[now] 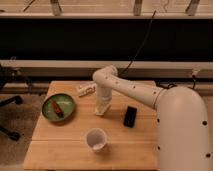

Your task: Wipe the white sponge on the table

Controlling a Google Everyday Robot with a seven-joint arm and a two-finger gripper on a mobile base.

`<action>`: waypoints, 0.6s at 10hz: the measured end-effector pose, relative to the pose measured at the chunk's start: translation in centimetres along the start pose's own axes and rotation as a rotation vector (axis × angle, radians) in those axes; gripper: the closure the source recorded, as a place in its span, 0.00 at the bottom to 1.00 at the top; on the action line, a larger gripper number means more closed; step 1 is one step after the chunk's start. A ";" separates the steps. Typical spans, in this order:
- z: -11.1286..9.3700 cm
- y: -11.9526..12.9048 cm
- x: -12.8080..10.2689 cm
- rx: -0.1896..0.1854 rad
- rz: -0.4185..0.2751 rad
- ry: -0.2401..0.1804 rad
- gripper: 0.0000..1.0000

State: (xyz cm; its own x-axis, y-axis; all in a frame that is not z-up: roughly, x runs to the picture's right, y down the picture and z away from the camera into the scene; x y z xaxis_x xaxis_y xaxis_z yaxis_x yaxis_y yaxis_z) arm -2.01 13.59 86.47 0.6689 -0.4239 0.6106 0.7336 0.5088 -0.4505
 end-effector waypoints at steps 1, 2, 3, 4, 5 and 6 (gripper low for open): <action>-0.1 0.0 0.1 -0.003 -0.008 0.000 0.97; 0.0 -0.1 0.0 -0.004 -0.011 0.000 0.97; 0.1 -0.1 0.0 -0.007 -0.010 -0.005 0.97; 0.3 -0.1 -0.1 -0.010 -0.009 -0.008 0.97; 0.6 0.0 0.0 -0.014 -0.001 -0.015 0.97; 0.7 0.4 0.4 -0.016 0.013 -0.017 0.97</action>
State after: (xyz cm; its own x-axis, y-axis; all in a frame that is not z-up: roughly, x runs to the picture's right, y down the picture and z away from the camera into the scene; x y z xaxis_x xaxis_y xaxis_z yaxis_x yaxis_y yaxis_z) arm -1.51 14.14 86.95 0.6761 -0.4044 0.6160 0.7271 0.5019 -0.4685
